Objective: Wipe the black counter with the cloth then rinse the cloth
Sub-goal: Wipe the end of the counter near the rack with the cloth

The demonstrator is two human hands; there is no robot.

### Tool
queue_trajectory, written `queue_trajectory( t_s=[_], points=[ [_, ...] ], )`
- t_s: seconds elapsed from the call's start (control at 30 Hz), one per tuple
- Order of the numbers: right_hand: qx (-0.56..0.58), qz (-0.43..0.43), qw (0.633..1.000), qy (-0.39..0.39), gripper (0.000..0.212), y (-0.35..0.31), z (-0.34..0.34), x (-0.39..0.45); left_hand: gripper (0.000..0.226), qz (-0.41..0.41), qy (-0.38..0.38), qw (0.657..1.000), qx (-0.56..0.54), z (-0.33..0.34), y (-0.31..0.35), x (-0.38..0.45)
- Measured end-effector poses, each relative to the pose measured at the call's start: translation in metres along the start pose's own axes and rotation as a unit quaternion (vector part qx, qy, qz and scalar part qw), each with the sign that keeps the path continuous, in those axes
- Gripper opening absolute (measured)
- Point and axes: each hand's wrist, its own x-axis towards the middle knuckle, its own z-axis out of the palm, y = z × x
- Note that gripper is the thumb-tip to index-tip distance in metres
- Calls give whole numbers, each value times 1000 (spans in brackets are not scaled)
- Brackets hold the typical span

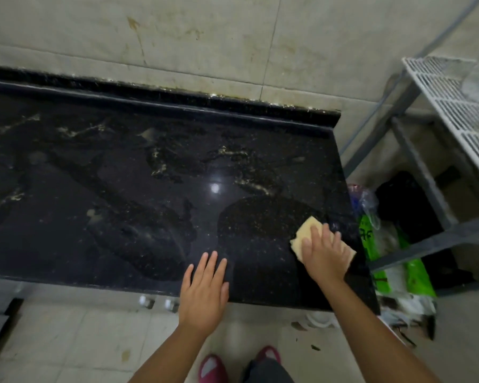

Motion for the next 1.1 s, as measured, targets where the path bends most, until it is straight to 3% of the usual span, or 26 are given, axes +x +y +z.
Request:
queue_trajectory(
  t_s=[0.13, 0.23, 0.33, 0.47, 0.6, 0.67, 0.83, 0.9, 0.97, 1.03, 1.1],
  points=[
    [-5, -109, 994, -21, 48, -64, 27, -39, 71, 1, 3, 1000, -1, 0, 0, -1],
    [-23, -182, 983, -21, 46, -74, 39, -78, 67, 13, -13, 1000, -5, -3, -1, -2],
    [-29, -152, 987, -42, 48, -35, 51, -91, 70, 22, -13, 1000, -9, 1, -2, -3],
    [6, -7, 999, -33, 72, 43, 24, -72, 69, 21, 10, 1000, -12, 1, 0, -1],
    [51, 99, 994, -11, 49, 56, -1, -33, 71, 20, 10, 1000, -7, -2, 0, 0],
    [62, 79, 995, -3, 49, 26, -1, -15, 71, 13, 17, 1000, 1, -3, 0, 1],
    [14, -141, 989, -51, 56, -62, 20, -39, 72, 13, 56, 998, 26, -4, -4, 3],
    [5, -184, 980, -71, 65, -65, 28, -57, 66, 22, 50, 998, 22, -8, -3, 7],
    [-14, -177, 982, -65, 71, -45, 29, -73, 51, 21, 53, 998, 19, -12, 0, 11],
    [-1, -102, 994, -44, 71, -13, 27, -79, 44, 2, 65, 998, 13, -18, 4, 17],
    [17, -54, 997, -58, 85, 23, 25, -71, 43, -19, 72, 997, 1, -24, 10, 25]
  ],
)
